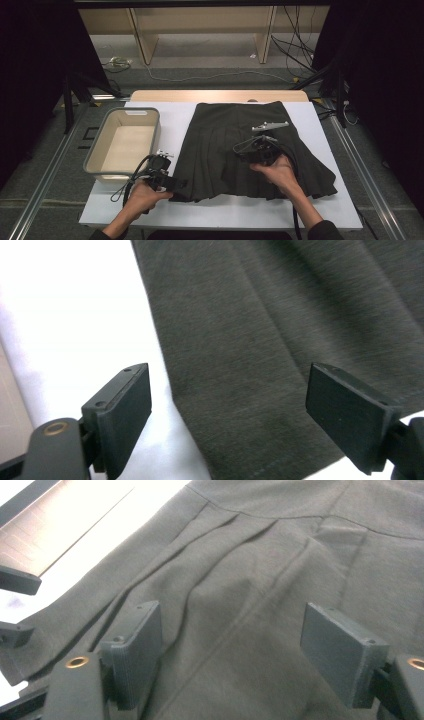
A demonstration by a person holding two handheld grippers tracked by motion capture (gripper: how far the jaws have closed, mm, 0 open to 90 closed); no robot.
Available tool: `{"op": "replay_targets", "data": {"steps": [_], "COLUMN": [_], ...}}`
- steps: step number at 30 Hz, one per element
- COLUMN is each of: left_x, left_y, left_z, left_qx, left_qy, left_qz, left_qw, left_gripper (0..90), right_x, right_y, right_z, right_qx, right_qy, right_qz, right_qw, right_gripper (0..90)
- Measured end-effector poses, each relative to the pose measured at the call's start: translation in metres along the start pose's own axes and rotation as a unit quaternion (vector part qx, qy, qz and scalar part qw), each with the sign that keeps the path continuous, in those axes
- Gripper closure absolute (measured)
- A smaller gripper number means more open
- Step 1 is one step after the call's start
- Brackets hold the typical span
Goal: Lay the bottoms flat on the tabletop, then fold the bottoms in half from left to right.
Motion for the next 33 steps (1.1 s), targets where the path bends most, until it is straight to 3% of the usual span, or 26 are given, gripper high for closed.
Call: {"op": "replay_targets", "data": {"steps": [11, 19, 26, 29, 32, 33], "left_x": [-0.005, -0.009, -0.007, -0.005, -0.003, -0.002], "left_y": [-0.001, 0.001, 0.002, 0.002, 0.001, 0.000], "left_z": [-0.013, -0.023, -0.025, -0.023, -0.021, -0.020], "left_qx": [-0.022, -0.031, -0.036, -0.035, -0.029, -0.030], "left_qy": [0.009, 0.031, 0.041, 0.031, 0.007, 0.009], "left_qz": [0.007, 0.019, 0.015, 0.012, 0.017, 0.012], "left_qw": [0.9997, 0.9989, 0.9984, 0.9988, 0.9994, 0.9994], "left_gripper": [16.0, 14.9, 13.5, 19.0, 38.1, 43.9], "right_x": [-0.005, -0.008, -0.009, -0.008, -0.008, -0.009], "right_y": [0.011, 0.013, 0.014, 0.014, 0.014, 0.014], "right_z": [-0.019, -0.025, -0.023, -0.024, -0.024, -0.024], "right_qx": [-0.012, -0.017, -0.015, -0.016, -0.017, -0.017], "right_qy": [0.006, 0.005, 0.005, 0.004, 0.005, 0.006], "right_qz": [0.013, 0.018, 0.023, 0.022, 0.022, 0.021], "right_qw": [0.9998, 0.9997, 0.9996, 0.9996, 0.9996, 0.9996], "right_gripper": [21.0, 21.0, 21.1, 21.4, 21.8, 22.0]}}
Point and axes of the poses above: each handheld gripper's, and its own axes: z roughly backward along the jaws, y roughly out of its top, x roughly to its right, the point moved 2 cm from there along -z, roughly forward along the jaws, and after that the axes turned 3 degrees about x, right-handed, at the moved point
